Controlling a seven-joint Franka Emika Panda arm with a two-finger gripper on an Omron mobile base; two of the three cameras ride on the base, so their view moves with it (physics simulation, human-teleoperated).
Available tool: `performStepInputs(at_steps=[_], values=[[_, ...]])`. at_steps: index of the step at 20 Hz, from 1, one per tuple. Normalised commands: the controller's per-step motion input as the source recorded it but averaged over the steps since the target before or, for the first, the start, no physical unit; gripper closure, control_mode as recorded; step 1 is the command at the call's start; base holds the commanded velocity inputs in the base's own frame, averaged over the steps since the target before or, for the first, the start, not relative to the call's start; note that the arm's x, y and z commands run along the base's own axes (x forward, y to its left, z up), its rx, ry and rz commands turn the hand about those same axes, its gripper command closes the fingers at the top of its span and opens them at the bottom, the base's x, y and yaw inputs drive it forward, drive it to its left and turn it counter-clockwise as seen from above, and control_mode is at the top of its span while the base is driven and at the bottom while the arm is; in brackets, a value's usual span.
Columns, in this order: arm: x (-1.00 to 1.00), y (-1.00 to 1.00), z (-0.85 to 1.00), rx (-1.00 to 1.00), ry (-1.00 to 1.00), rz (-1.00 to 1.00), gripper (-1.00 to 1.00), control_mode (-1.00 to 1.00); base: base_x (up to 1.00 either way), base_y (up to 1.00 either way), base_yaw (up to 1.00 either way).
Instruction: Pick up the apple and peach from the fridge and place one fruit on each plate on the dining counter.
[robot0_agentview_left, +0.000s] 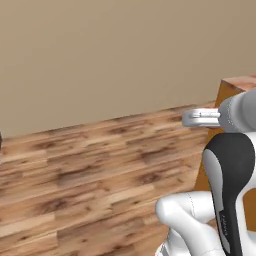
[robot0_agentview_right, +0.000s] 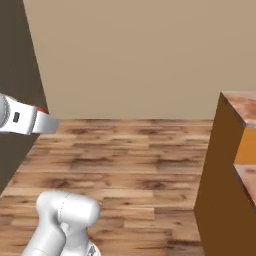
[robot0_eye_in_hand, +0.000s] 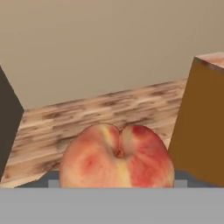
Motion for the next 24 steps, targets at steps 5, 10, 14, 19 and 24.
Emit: performStepInputs(at_steps=[5,10,14,19,24], values=[[0.0,0.0,0.0,0.0,0.0,0.0,1.0,1.0,1.0,0.43,-0.54],[0.0,0.0,0.0,0.0,0.0,0.0,1.0,1.0,1.0,0.52,-0.54],[0.0,0.0,0.0,0.0,0.0,0.0,1.0,1.0,1.0,0.58,-0.55],[0.0,0.0,0.0,0.0,0.0,0.0,1.0,1.0,1.0,0.62,-0.55],[0.0,0.0,0.0,0.0,0.0,0.0,1.0,1.0,1.0,0.63,-0.55]])
